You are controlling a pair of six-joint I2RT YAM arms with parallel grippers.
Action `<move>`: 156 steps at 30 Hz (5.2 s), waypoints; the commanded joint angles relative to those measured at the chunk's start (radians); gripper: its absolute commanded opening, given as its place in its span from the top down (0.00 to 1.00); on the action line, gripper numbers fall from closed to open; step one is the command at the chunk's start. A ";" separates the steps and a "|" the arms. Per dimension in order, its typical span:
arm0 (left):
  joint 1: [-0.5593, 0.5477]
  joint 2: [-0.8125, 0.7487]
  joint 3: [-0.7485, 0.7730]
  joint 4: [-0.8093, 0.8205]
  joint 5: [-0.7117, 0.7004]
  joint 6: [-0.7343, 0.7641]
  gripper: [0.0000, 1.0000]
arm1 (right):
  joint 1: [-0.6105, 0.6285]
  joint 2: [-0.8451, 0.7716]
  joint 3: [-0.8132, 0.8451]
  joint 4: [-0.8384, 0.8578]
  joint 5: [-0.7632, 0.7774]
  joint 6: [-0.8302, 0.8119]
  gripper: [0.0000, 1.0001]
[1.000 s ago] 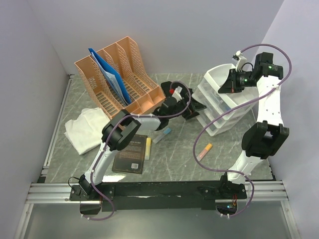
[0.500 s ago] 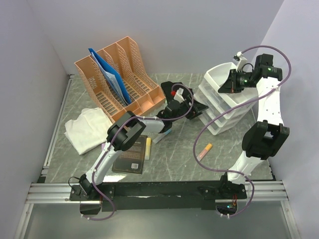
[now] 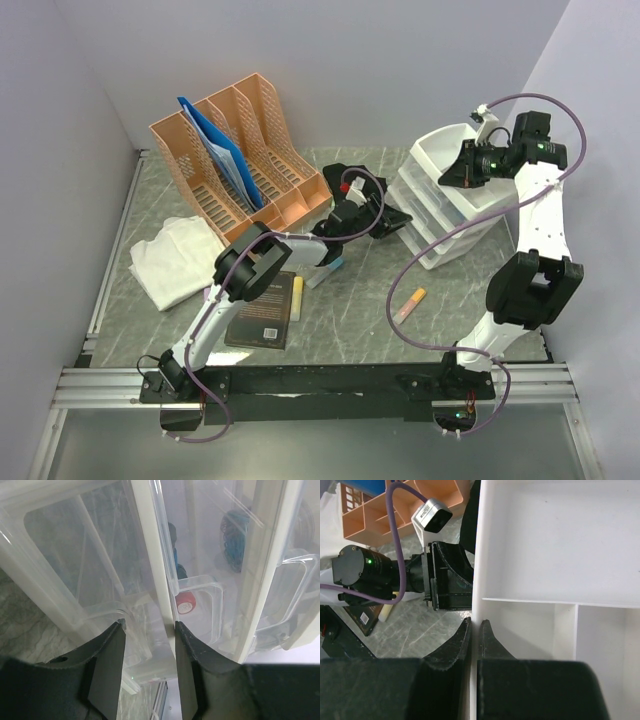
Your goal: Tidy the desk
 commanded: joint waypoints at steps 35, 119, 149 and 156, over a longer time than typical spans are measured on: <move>0.077 -0.211 -0.294 0.319 0.064 0.014 0.67 | -0.068 0.004 -0.095 0.086 0.258 -0.159 1.00; 0.172 -1.242 -0.727 -0.659 -0.474 0.645 0.01 | 0.353 0.047 -0.549 0.429 0.815 -0.083 0.42; 0.174 -1.085 -0.673 -0.619 -0.328 0.626 0.01 | 0.348 -0.082 -0.353 0.065 0.451 -0.366 0.37; 0.174 -1.061 -0.653 -0.633 -0.324 0.631 0.01 | 0.359 -0.146 -0.312 -0.187 0.125 -0.696 0.28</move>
